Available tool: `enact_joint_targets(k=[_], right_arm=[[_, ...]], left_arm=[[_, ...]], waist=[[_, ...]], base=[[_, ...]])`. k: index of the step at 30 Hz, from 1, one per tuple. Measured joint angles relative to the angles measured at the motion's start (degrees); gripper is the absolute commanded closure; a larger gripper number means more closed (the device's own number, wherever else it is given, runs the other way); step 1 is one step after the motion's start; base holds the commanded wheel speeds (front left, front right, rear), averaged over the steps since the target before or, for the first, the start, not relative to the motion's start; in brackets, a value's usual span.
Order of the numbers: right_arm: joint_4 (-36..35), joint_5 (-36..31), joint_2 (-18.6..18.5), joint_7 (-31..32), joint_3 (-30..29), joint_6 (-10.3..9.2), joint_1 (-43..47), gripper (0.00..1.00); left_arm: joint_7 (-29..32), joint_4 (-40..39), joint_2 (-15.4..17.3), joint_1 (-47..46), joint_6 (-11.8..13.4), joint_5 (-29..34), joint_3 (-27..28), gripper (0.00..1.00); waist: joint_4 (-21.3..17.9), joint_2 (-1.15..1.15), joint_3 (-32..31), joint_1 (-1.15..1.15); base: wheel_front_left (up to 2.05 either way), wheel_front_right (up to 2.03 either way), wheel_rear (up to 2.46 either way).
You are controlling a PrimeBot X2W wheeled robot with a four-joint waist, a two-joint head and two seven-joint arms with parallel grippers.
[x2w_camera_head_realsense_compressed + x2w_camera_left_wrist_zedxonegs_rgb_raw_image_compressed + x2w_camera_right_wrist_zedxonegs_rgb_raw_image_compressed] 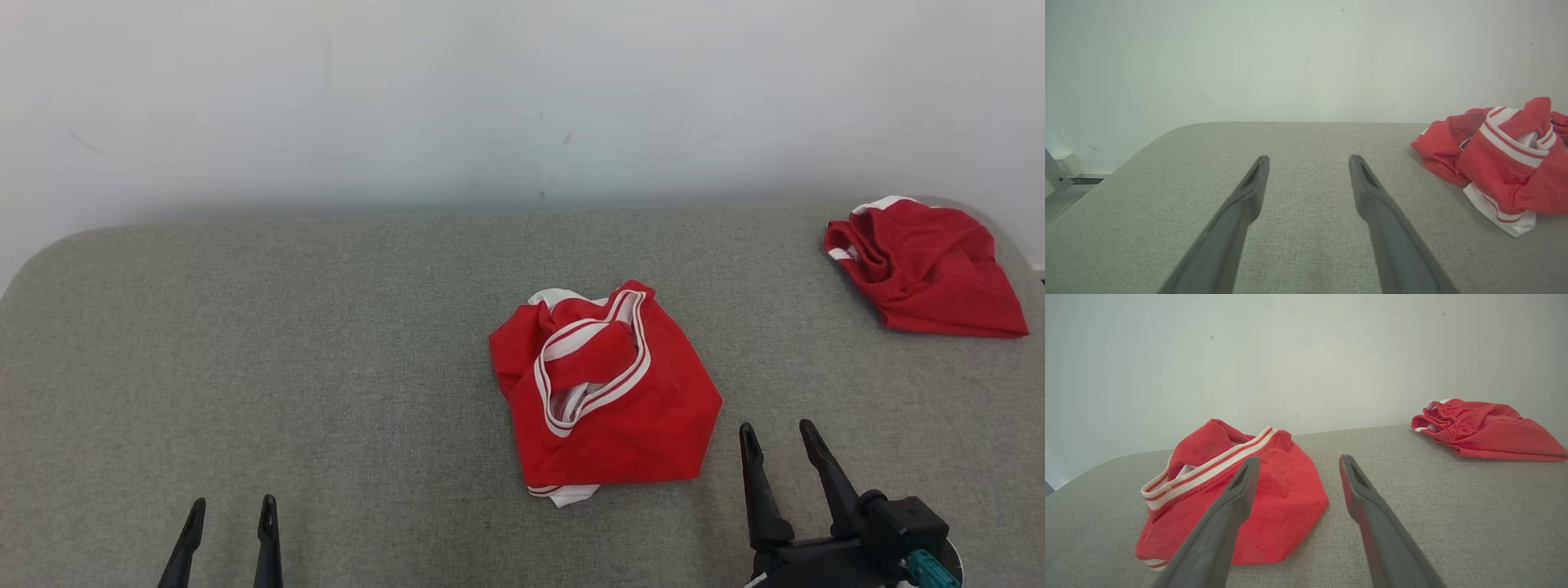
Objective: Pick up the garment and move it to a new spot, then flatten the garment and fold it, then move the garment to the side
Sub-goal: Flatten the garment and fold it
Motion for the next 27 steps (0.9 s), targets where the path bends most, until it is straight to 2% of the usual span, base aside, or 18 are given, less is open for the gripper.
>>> enact_joint_targets(k=[15,27], right_arm=[[0.12,0.09,0.0,0.0,0.36,0.0,-0.03,0.0],[-0.11,0.66,0.01,0.0,1.07,0.0,-1.16,0.0]], left_arm=[[0.0,0.4,0.1,-0.81,-0.09,-0.24,-1.22,0.0],[0.0,2.14,2.18,-8.42,-0.1,-3.01,-13.07,0.0]], waist=[[-0.36,0.0,0.04,0.0],[-4.1,0.0,1.48,0.0]], base=[[0.0,0.0,0.0],[0.0,0.0,0.0]])
